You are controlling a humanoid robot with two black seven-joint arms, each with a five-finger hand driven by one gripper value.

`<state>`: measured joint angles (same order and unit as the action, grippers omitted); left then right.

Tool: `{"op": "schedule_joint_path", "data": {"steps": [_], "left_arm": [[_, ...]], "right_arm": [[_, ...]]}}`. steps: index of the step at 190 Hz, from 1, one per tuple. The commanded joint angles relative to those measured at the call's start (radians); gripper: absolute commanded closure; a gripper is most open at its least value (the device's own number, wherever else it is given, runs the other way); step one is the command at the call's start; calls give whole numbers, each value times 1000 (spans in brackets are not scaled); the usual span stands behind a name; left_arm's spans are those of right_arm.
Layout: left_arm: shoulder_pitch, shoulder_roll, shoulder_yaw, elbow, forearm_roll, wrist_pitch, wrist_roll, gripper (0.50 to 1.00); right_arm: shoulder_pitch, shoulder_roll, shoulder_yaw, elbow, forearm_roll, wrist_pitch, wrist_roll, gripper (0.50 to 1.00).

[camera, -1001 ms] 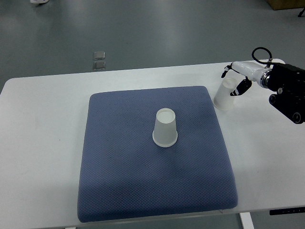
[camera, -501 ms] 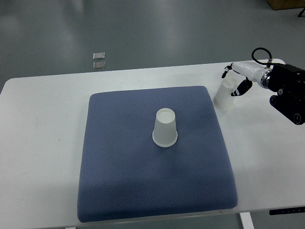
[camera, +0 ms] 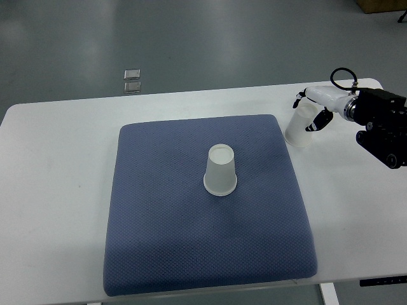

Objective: Stack paper cups
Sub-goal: 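Lift the grasped cup with the right hand and tilt it over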

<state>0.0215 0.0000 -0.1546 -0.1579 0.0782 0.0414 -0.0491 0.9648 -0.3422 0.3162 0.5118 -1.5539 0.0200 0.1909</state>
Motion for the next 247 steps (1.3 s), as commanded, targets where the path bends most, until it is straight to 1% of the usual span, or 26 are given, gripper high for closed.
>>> {"op": "schedule_joint_path", "data": {"steps": [1,7,23,25,27,30,40,49,53,54,70,71,76,77,82,83,85,92,114,124,143,164,193,209,229,247], "left_arm": [[0,0,1,0,0,0,0,500],[0,0,0,0,0,0,0,500],[0,0,0,0,0,0,0,500],[0,0,0,0,0,0,0,500],[0,0,0,0,0,0,0,500],[0,0,1,0,0,0,0,500],[0,0,0,0,0,0,0,500],[0,0,0,0,0,0,0,500],[0,0,1,0,0,0,0,500],[0,0,0,0,0,0,0,500],[0,0,0,0,0,0,0,500],[0,0,0,0,0,0,0,500],[0,0,0,0,0,0,0,500],[0,0,0,0,0,0,0,500],[0,0,0,0,0,0,0,500],[0,0,0,0,0,0,0,500],[0,0,0,0,0,0,0,500],[0,0,0,0,0,0,0,500],[0,0,0,0,0,0,0,500],[0,0,0,1,0,0,0,500],[0,0,0,1,0,0,0,500],[0,0,0,0,0,0,0,500],[0,0,1,0,0,0,0,500],[0,0,0,1,0,0,0,500],[0,0,0,0,0,0,0,500],[0,0,1,0,0,0,0,500]], "right_arm": [[0,0,-2,-7,0,0,2,664],[0,0,-2,-9,0,0,4,668],[0,0,-9,-13,0,0,5,705],[2,0,-12,-13,0,0,5,717],[2,0,-12,-13,0,0,5,718],[2,0,-16,-13,0,0,5,738],[2,0,-16,-13,0,0,7,769],[2,0,-16,-13,0,0,7,783],[2,0,-16,-13,0,0,7,803],[2,0,-16,-13,0,0,7,816],[2,-3,-17,-13,0,0,7,871],[2,-3,-16,-13,0,0,7,883],[2,-5,-16,-13,2,0,7,904],[2,-6,-16,-13,2,0,7,918],[3,-9,-16,-13,2,0,7,944],[3,-11,-16,-13,2,0,7,959],[3,-12,-16,-12,2,0,7,971],[3,-15,-14,-12,3,0,9,1000],[34,-23,-6,-6,18,0,13,1000],[51,-37,0,4,21,1,25,1000],[103,-72,3,54,35,14,41,1000],[157,-130,3,177,80,43,41,1000],[212,-204,4,386,120,92,42,1000],[222,-238,7,494,121,124,64,1000],[238,-262,9,599,121,163,88,1000],[253,-291,9,697,121,215,101,1000]]}}
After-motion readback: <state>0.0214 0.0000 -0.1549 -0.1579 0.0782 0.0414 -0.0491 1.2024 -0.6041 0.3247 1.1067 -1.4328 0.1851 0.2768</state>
